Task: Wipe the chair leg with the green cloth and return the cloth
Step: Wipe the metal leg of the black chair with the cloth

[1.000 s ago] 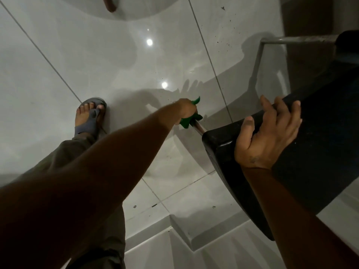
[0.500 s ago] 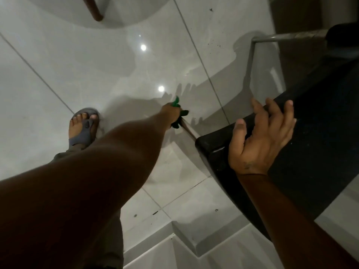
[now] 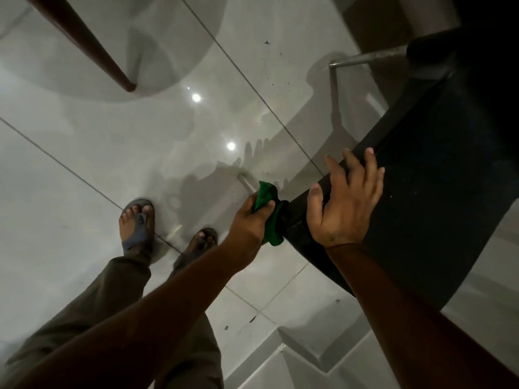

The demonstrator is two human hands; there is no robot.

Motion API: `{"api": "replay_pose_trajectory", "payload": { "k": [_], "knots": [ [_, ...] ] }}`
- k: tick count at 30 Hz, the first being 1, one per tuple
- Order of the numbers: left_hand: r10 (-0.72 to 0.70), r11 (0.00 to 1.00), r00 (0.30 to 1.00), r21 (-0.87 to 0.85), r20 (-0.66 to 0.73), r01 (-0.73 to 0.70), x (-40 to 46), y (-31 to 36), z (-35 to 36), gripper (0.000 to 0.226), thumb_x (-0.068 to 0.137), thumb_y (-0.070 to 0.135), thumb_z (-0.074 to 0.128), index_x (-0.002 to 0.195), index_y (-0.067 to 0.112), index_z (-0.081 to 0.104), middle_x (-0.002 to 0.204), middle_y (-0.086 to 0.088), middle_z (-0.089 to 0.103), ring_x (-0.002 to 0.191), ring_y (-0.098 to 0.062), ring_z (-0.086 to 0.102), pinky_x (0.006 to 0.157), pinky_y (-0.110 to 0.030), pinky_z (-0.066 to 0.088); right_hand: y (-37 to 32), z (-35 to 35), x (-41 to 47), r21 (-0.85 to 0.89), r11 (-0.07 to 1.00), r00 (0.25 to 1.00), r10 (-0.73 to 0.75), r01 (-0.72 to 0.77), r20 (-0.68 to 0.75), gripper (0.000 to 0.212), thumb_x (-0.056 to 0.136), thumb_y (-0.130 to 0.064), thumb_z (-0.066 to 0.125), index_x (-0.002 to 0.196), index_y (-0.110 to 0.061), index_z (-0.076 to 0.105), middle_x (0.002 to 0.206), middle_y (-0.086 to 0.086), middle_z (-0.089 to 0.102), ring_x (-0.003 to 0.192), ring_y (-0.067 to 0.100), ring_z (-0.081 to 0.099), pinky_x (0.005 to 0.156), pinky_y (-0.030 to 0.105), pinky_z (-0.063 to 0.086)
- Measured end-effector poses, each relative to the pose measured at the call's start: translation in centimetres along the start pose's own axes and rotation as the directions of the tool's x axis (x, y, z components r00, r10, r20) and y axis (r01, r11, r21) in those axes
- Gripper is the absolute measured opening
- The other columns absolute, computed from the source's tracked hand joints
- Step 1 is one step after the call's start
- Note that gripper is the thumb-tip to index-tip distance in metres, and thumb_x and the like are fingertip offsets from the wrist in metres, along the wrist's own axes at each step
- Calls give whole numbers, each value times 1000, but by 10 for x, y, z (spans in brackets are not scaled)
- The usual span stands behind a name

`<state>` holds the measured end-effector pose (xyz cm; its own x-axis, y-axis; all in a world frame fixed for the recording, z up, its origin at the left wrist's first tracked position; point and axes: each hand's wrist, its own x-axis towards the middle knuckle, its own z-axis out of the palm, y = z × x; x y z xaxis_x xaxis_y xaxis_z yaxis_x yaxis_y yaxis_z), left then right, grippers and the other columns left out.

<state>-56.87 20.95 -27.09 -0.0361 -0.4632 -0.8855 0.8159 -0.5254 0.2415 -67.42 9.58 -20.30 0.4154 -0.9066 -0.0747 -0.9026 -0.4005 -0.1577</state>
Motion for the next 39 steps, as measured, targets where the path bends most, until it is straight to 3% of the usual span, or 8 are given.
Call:
{"api": "replay_pose_trajectory", "payload": {
  "k": [5,8,12,16,21,26,29,39],
  "knots": [
    [-115,987,984,99,-135,129,52,17,-6,41,103,14,52,144,10,49,126,-17,68,103,-29,68,96,-50,55,4,3,1,-10,1000,1000,-14,14,3,58,87,-41,47,137,-15,60,150,16,50,155,36,22,127,58,10],
    [-146,969,977,174,-157,173,76,28,-18,40,103,9,51,142,2,49,131,-23,64,88,-26,71,76,-39,60,6,5,0,-4,1000,1000,-14,14,-12,58,88,-41,47,139,-17,59,150,14,50,156,35,21,127,56,7],
    [-118,927,987,345,-111,149,74,66,-24,40,102,17,53,141,7,50,117,-16,60,97,-30,61,89,-48,53,5,2,1,-13,1000,1000,-12,12,19,60,90,-43,47,145,-18,56,152,14,48,156,35,22,128,56,9],
    [-38,945,999,324,-6,38,56,110,-4,36,104,18,51,139,15,51,117,-10,60,105,-27,60,91,-47,53,0,-8,5,-48,999,992,0,6,126,65,101,-54,39,153,-17,46,164,16,34,158,34,16,127,59,7],
    [60,950,998,304,36,-68,50,149,48,36,103,18,51,139,19,49,121,-7,61,116,-29,59,87,-44,56,41,-34,56,30,978,943,-205,205,262,77,103,-66,19,162,-18,24,172,17,10,160,30,-1,128,54,-3],
    [103,936,992,329,74,-122,63,179,114,43,103,20,53,145,19,46,133,-8,59,117,-27,61,93,-48,55,120,-60,144,-117,972,955,-168,201,245,83,102,-65,21,162,-9,24,171,21,11,160,36,3,128,51,-4],
    [123,931,986,331,116,-155,76,197,142,35,103,21,53,138,21,50,132,-8,61,116,-26,62,97,-51,53,147,-59,163,-191,948,938,-196,256,285,87,101,-66,17,162,-4,22,171,21,11,160,36,3,130,51,-2],
    [79,892,991,436,106,-118,169,235,201,43,103,18,52,145,18,46,133,-12,59,124,-32,58,103,-53,50,161,-36,161,-45,970,955,-224,237,192,81,100,-67,25,162,-14,26,171,16,16,160,31,0,130,47,-5]
  ]
}}
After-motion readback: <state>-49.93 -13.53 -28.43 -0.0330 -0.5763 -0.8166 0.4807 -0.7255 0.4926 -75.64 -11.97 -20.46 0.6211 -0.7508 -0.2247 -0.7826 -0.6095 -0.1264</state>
